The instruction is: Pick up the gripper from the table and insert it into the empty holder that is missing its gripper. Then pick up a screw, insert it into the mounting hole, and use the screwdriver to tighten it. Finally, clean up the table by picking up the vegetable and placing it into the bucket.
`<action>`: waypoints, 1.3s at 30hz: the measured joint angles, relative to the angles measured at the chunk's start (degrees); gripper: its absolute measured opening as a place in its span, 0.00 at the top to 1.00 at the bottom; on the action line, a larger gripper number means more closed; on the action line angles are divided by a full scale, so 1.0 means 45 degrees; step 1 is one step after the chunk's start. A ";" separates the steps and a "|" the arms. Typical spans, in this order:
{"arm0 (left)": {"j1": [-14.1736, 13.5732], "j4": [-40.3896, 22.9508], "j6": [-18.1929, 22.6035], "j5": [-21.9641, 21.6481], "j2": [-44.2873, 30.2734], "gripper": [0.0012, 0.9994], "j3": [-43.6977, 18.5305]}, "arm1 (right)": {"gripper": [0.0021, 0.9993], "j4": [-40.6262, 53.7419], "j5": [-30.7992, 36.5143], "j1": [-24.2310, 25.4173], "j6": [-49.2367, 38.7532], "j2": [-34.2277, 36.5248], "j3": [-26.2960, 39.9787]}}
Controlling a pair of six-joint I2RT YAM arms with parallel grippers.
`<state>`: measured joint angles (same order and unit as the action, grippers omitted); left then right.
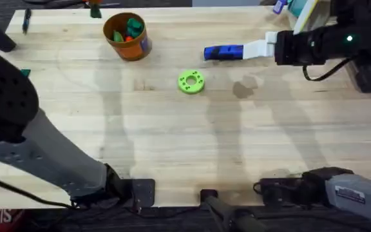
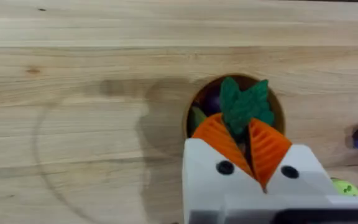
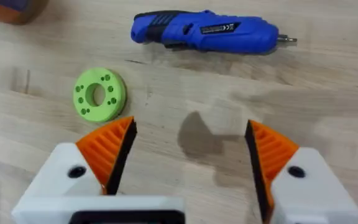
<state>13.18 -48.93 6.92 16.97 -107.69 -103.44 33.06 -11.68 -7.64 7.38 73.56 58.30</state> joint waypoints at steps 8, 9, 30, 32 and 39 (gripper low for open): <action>-0.0351 0.0163 -0.0409 0.0199 -0.1568 0.95 0.0000 | 0.01 0.0000 0.0002 0.0000 0.0024 0.0000 0.0000; -0.0351 0.0185 -0.0460 0.0205 -0.1763 0.95 0.0000 | 0.01 0.0000 0.0003 0.0000 0.0028 0.0000 -0.0001; -0.0434 -0.1624 -0.0832 0.0414 -0.1038 0.10 -0.0468 | 0.01 0.0636 0.0004 0.0000 -0.0083 0.0000 0.0077; -0.0434 -0.2485 -0.0704 0.0272 -0.0081 0.09 -0.0533 | 0.01 0.1631 0.0009 0.0000 -0.0423 0.0004 0.0430; -0.0434 -0.5474 -0.0089 -0.0697 0.3680 0.09 -0.0787 | 0.01 0.4955 0.0009 0.0000 -0.2009 0.0000 0.2886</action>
<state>11.22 -73.57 6.52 13.83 -91.13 -106.98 55.36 -11.64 -7.64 -1.66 73.56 71.29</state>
